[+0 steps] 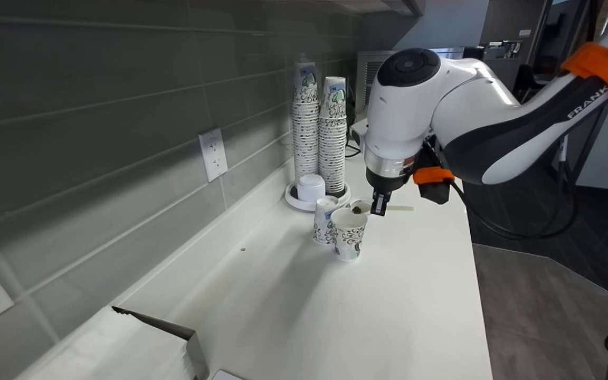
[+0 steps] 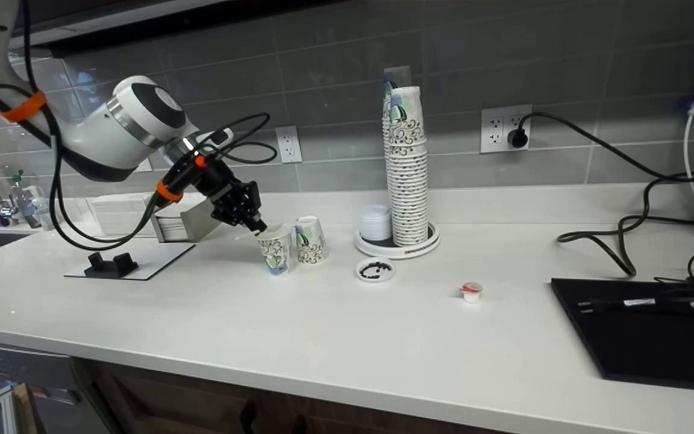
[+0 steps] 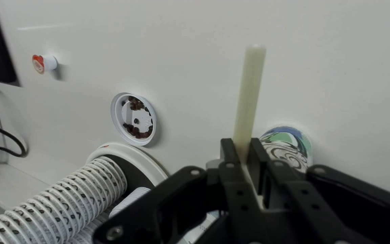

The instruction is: Place some coffee beans from the white lid in the cup on the left using the white spoon.

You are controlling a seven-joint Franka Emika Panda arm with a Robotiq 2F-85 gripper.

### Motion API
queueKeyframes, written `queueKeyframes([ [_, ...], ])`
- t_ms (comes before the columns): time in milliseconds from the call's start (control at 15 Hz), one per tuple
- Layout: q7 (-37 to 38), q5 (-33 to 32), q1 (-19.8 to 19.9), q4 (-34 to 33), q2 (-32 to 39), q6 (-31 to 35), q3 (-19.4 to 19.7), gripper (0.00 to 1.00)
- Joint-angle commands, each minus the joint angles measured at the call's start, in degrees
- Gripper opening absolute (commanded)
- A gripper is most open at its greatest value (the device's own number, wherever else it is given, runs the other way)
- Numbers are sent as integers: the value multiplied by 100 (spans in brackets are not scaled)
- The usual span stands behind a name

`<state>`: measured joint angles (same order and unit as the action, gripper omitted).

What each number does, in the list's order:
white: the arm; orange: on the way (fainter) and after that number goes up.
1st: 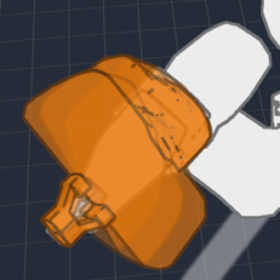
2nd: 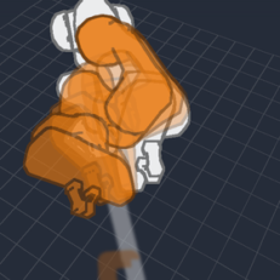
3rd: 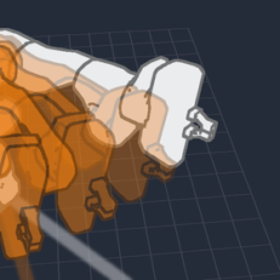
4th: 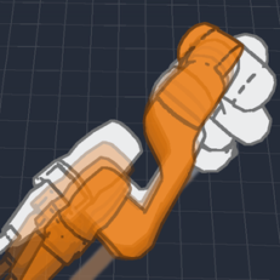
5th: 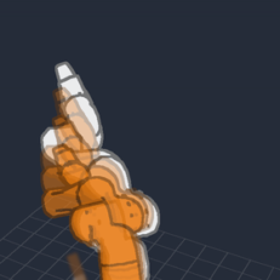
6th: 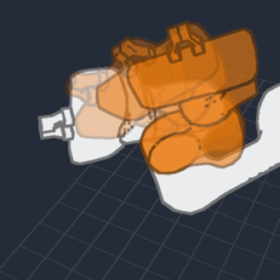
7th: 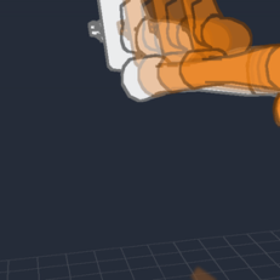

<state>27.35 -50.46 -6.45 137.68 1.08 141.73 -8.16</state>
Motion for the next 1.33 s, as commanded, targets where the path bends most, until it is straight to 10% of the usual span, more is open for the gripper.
queueKeyframes([
  [0, 430, -584, -187, -404, 369, -376, -33, 3],
  [1267, 1179, -1597, -1124, -1110, 1054, -3114, -441, 3],
])
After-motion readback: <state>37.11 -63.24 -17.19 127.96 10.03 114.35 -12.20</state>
